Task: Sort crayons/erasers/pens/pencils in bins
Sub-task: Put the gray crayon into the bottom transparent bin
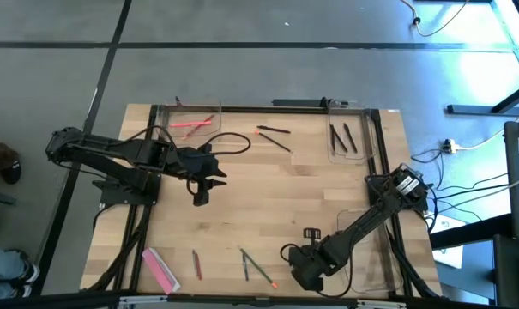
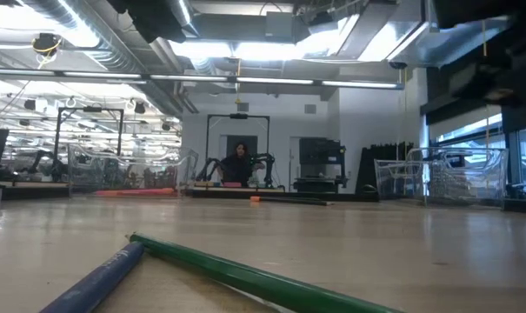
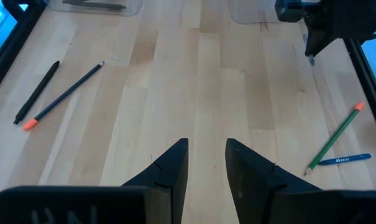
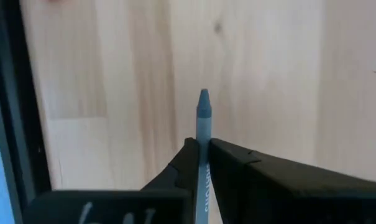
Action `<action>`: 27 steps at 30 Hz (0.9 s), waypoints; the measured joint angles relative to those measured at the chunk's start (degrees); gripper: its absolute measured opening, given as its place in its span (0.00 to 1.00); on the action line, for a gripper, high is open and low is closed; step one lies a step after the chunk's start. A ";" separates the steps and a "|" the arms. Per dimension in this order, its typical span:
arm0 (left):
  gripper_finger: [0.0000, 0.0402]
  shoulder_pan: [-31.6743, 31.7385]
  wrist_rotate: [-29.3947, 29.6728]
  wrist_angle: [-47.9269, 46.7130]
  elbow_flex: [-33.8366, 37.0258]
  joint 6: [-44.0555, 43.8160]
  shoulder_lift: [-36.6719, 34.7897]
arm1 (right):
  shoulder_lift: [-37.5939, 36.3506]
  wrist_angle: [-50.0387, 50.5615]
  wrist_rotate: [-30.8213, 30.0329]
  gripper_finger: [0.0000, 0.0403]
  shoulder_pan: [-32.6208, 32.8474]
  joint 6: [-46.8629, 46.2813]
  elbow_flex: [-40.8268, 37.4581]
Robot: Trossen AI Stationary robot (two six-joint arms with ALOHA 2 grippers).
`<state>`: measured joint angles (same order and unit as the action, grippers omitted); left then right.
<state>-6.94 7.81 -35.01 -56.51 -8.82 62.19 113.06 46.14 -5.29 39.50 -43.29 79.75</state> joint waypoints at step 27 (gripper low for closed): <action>0.25 -2.19 0.03 0.38 0.00 6.03 0.00 | -4.33 35.33 -4.25 0.08 -9.83 -0.56 20.46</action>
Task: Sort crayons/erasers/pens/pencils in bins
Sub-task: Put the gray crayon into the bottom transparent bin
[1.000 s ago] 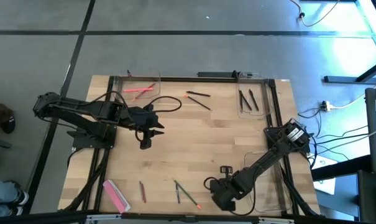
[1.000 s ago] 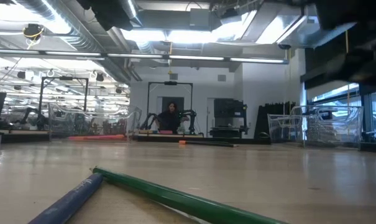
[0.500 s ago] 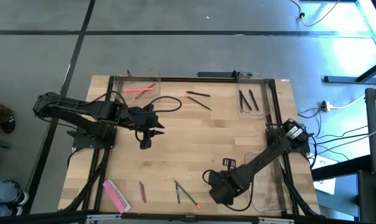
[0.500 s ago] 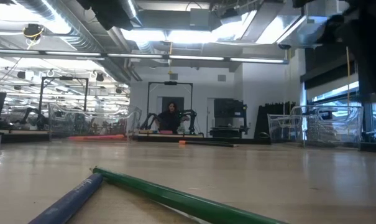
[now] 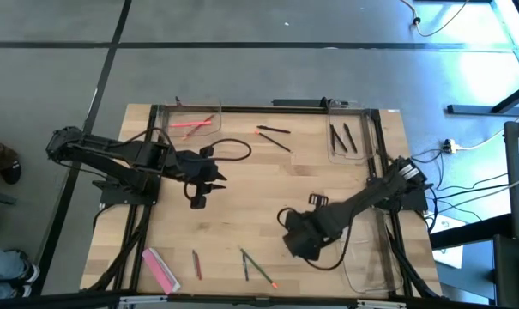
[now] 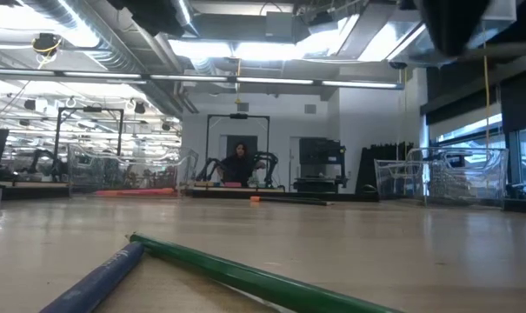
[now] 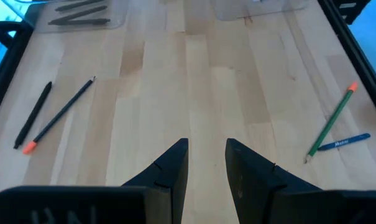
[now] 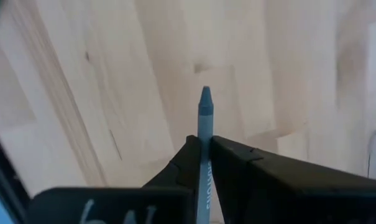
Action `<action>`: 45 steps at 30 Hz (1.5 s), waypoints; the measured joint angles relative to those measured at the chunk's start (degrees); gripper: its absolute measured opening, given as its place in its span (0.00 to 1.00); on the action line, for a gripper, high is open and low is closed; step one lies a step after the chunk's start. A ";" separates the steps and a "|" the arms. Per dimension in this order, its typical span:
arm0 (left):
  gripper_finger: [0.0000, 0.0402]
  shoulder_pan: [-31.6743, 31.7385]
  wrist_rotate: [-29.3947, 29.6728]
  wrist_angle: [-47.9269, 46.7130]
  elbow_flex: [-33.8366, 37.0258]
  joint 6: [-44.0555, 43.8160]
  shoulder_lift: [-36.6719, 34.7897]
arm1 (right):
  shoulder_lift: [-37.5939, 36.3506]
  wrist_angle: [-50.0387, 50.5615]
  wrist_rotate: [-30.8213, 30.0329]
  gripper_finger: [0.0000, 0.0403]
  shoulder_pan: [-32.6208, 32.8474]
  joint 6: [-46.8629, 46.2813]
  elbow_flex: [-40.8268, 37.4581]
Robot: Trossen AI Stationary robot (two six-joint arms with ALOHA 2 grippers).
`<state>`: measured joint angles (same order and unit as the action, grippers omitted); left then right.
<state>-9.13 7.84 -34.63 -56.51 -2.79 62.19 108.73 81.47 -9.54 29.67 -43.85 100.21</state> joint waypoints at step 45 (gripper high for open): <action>0.25 2.12 -11.82 21.72 0.00 13.59 0.11 | -22.61 -16.16 4.53 0.08 19.40 -72.93 -39.04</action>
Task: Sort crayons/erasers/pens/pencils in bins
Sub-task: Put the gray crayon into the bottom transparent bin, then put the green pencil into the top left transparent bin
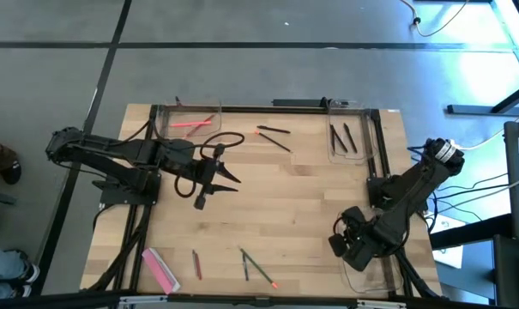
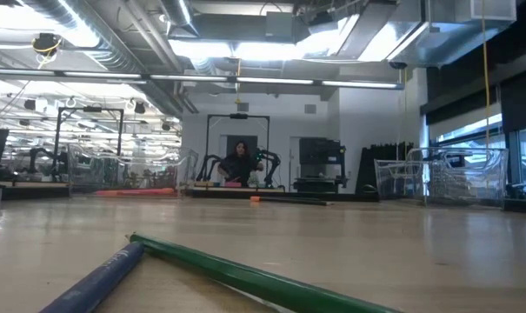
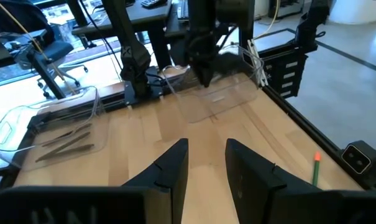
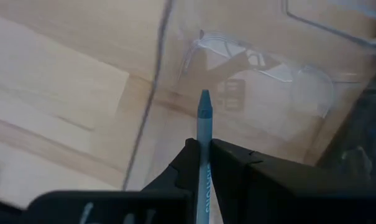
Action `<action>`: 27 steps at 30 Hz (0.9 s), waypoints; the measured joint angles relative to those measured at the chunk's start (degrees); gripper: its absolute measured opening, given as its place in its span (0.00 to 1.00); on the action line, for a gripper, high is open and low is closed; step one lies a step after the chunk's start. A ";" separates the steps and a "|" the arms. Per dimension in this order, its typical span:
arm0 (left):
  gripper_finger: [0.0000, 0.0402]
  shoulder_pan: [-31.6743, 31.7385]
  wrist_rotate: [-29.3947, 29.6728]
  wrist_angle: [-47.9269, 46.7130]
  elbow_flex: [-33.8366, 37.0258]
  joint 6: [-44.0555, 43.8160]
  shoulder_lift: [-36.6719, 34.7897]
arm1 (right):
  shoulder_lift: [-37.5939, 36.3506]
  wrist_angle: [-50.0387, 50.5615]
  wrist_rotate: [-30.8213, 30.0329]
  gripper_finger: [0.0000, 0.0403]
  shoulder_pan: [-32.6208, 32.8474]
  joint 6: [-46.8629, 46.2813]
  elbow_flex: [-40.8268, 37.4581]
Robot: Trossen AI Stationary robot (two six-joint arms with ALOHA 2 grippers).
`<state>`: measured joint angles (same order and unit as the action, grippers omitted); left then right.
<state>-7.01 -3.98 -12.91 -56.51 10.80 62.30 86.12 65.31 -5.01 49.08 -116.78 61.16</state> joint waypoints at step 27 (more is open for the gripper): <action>0.25 0.00 5.03 -1.75 0.00 -5.71 0.00 | 0.03 -8.51 3.66 0.28 -0.96 -4.47 -6.01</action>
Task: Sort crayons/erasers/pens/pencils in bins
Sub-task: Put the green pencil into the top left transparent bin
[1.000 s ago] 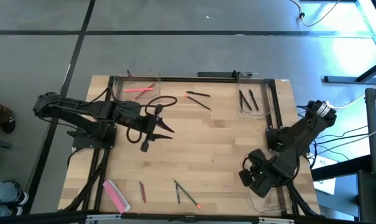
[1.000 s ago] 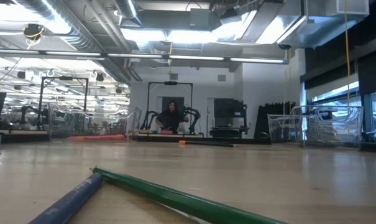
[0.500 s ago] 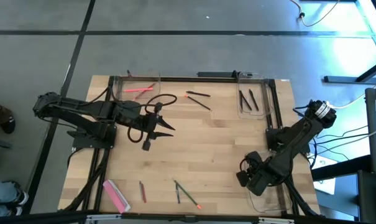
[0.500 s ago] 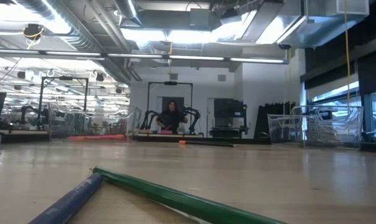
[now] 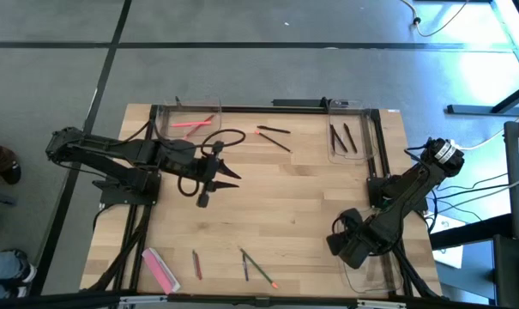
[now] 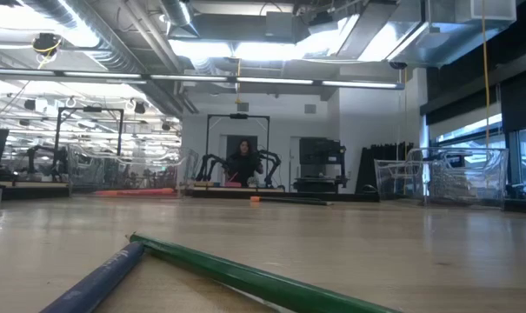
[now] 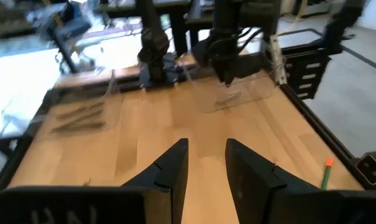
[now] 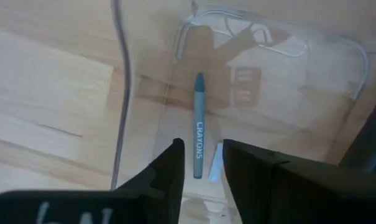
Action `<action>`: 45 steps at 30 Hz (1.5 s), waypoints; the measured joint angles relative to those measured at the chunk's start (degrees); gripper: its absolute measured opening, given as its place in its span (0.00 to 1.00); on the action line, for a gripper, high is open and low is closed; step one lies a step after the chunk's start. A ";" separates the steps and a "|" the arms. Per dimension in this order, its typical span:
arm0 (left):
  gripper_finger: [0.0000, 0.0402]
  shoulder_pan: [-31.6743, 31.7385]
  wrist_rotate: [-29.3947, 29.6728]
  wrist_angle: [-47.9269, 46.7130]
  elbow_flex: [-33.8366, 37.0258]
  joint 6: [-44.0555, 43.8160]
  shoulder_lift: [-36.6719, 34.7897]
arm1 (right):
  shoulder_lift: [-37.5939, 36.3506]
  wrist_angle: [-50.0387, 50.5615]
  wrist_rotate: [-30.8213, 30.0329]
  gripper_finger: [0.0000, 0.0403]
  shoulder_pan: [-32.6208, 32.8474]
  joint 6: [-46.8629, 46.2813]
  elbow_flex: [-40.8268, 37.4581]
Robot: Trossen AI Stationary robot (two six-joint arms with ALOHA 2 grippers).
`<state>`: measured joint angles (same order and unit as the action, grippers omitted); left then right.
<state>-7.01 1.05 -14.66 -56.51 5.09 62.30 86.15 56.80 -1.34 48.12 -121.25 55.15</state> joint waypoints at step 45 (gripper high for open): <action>0.25 -14.15 10.44 -29.97 0.00 -76.07 5.00 | -0.02 4.17 -20.35 0.25 -13.19 82.43 32.94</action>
<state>-21.16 11.49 -44.63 -56.51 -70.98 67.30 86.13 60.97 -21.69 34.92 -38.82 88.09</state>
